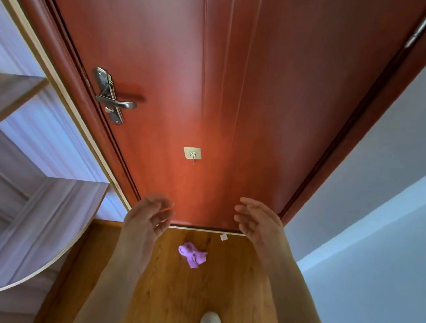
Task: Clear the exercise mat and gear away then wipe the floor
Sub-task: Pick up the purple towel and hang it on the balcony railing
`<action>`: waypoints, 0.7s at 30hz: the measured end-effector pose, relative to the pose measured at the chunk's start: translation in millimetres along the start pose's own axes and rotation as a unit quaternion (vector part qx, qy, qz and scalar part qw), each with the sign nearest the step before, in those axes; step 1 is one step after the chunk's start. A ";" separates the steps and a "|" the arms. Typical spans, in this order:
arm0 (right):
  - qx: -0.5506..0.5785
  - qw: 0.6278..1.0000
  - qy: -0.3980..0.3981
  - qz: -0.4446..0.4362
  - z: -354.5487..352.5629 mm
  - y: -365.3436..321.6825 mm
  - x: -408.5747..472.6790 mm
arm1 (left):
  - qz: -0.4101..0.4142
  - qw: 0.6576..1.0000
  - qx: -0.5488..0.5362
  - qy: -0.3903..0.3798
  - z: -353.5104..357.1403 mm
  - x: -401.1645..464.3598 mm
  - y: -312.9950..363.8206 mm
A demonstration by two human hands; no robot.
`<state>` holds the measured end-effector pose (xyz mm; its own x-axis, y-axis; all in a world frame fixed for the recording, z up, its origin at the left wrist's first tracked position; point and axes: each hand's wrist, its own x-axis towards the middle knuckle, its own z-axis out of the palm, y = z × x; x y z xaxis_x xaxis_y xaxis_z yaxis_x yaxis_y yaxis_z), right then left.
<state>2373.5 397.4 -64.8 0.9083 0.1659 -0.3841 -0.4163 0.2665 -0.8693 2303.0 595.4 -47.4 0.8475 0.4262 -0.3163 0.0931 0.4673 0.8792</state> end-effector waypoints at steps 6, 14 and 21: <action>-0.009 0.997 -0.010 0.078 -11.9 23.4 55.3 | -0.041 0.997 -0.001 0.069 -6.1 36.4 -43.4; -0.057 0.985 0.009 0.164 -17.9 51.9 131.3 | -0.116 0.983 0.069 0.126 -17.4 94.5 -97.8; -0.095 0.975 0.022 0.200 -17.0 111.4 209.5 | -0.167 0.977 0.119 0.059 -14.2 186.6 -157.8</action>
<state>2518.1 445.7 -247.4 0.6782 0.1774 -0.7132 -0.7256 0.0074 -0.6881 2439.0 612.1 -250.1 0.6847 0.3740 -0.6255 0.4848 0.4072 0.7741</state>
